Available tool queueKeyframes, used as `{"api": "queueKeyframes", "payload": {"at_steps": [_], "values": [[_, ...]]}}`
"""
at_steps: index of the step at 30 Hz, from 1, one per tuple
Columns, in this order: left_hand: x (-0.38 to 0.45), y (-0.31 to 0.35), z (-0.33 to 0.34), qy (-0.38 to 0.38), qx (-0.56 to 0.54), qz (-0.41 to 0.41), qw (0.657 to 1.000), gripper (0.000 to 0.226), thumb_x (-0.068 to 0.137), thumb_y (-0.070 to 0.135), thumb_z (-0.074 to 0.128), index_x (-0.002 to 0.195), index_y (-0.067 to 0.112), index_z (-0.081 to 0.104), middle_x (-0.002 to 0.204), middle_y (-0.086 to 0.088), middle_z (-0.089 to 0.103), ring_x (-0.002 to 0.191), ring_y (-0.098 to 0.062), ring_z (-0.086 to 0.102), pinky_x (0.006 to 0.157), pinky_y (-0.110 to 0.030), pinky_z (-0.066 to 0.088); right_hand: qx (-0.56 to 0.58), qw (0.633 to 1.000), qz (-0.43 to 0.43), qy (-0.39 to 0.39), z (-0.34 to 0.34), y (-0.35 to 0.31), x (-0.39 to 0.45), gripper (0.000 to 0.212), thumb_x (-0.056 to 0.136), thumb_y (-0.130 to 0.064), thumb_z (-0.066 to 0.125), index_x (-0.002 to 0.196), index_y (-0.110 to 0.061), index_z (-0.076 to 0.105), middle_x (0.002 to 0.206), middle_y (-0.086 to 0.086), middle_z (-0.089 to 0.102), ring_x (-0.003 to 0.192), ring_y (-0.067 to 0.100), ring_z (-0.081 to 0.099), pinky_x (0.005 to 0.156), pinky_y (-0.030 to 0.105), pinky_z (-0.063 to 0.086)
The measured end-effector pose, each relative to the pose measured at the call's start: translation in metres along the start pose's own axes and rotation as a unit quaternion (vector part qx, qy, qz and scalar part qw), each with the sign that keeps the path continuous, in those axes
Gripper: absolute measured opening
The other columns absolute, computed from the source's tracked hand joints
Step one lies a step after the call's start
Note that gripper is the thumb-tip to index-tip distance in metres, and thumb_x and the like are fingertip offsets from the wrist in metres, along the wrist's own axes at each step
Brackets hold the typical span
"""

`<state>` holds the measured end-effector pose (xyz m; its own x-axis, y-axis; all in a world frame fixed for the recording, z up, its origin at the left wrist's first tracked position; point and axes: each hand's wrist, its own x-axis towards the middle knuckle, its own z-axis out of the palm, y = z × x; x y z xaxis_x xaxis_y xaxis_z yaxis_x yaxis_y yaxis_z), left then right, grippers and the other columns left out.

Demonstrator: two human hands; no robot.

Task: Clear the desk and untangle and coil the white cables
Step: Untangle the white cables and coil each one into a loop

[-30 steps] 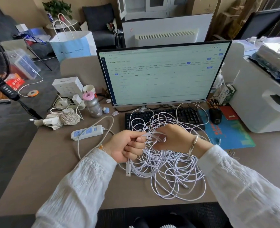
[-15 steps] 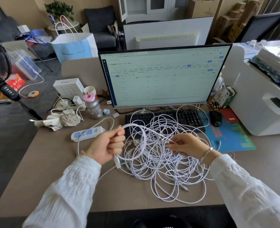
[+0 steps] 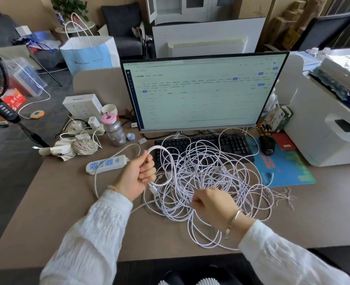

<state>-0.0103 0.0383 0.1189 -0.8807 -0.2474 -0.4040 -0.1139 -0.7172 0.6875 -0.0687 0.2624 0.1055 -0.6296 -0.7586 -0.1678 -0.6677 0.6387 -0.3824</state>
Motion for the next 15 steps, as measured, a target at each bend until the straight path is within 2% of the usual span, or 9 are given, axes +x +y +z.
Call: {"api": "queueKeyframes", "payload": {"at_steps": [5,8,9,11,13,15], "values": [[-0.005,-0.014,0.019,-0.005,0.145,0.029,0.989,0.036,0.104,0.027,0.036,0.073,0.011,0.044,0.050,0.002,0.037,0.041,-0.012,0.035,0.042,-0.022,0.036,-0.016,0.998,-0.069,0.003,-0.016,-0.036,0.000,0.030,0.098,-0.044,0.042,0.097,-0.020,0.060,0.093,0.000,0.069,0.088,0.025,0.063,0.076,0.034,0.050],[-0.011,-0.024,0.028,-0.005,0.312,0.071,0.947,0.040,0.105,0.028,0.036,0.069,0.015,0.051,0.056,-0.001,0.048,0.052,-0.016,0.045,0.054,-0.025,0.043,-0.022,0.994,-0.104,0.012,-0.026,-0.042,0.007,0.029,0.099,-0.043,0.040,0.098,-0.021,0.059,0.092,0.001,0.069,0.088,0.026,0.063,0.077,0.036,0.050],[-0.012,-0.027,0.030,-0.001,0.366,0.084,0.927,0.043,0.105,0.028,0.037,0.066,0.017,0.052,0.057,-0.001,0.049,0.053,-0.015,0.046,0.055,-0.023,0.041,-0.025,0.993,-0.116,0.013,-0.029,-0.042,0.009,0.029,0.099,-0.042,0.040,0.101,-0.022,0.060,0.093,0.001,0.069,0.088,0.026,0.064,0.078,0.037,0.050],[-0.014,-0.033,0.035,0.002,0.420,0.088,0.903,0.042,0.104,0.024,0.039,0.065,0.015,0.050,0.053,-0.001,0.045,0.047,-0.013,0.041,0.045,-0.022,0.034,-0.027,0.991,-0.130,0.017,-0.035,-0.041,0.015,0.029,0.098,-0.043,0.041,0.105,-0.023,0.061,0.092,0.000,0.069,0.088,0.025,0.063,0.078,0.037,0.050],[-0.015,-0.036,0.038,-0.005,0.426,0.064,0.902,0.038,0.104,0.022,0.040,0.067,0.012,0.046,0.045,0.001,0.037,0.036,-0.010,0.032,0.037,-0.016,0.023,-0.001,0.991,-0.131,0.040,-0.041,-0.037,0.019,0.028,0.095,-0.046,0.048,0.103,-0.024,0.063,0.087,-0.003,0.068,0.082,0.021,0.062,0.074,0.034,0.050],[-0.015,-0.033,0.037,-0.005,0.412,0.034,0.911,0.037,0.103,0.020,0.040,0.068,0.009,0.045,0.040,0.003,0.033,0.030,-0.008,0.026,0.036,-0.012,0.018,0.078,0.988,-0.123,0.043,-0.049,-0.030,0.021,0.028,0.087,-0.050,0.058,0.096,-0.024,0.065,0.078,-0.010,0.063,0.069,0.010,0.058,0.065,0.026,0.048]]}}
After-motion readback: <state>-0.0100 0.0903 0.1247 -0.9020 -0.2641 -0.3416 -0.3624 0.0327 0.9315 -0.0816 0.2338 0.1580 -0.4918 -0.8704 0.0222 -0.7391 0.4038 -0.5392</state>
